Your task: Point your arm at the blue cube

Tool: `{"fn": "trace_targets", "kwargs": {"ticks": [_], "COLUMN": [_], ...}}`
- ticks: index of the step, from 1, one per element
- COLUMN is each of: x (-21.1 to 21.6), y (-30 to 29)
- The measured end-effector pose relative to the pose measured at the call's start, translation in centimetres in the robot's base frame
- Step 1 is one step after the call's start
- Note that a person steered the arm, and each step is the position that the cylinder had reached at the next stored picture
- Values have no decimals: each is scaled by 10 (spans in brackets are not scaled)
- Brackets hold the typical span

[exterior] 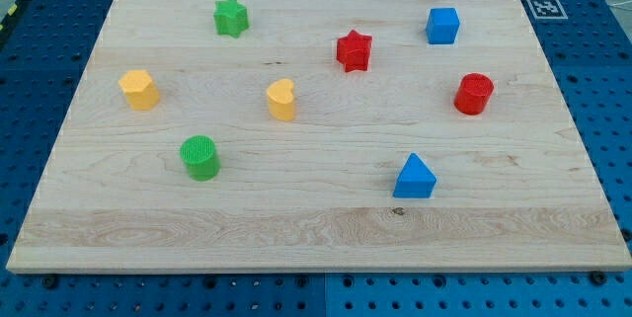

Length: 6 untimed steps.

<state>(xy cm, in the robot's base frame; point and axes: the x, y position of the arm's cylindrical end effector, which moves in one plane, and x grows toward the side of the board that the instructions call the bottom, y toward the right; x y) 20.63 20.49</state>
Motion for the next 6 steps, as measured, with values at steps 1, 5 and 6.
{"fn": "trace_targets", "kwargs": {"ticks": [1, 5, 6], "x": [10, 112, 98], "y": [44, 29, 12]}}
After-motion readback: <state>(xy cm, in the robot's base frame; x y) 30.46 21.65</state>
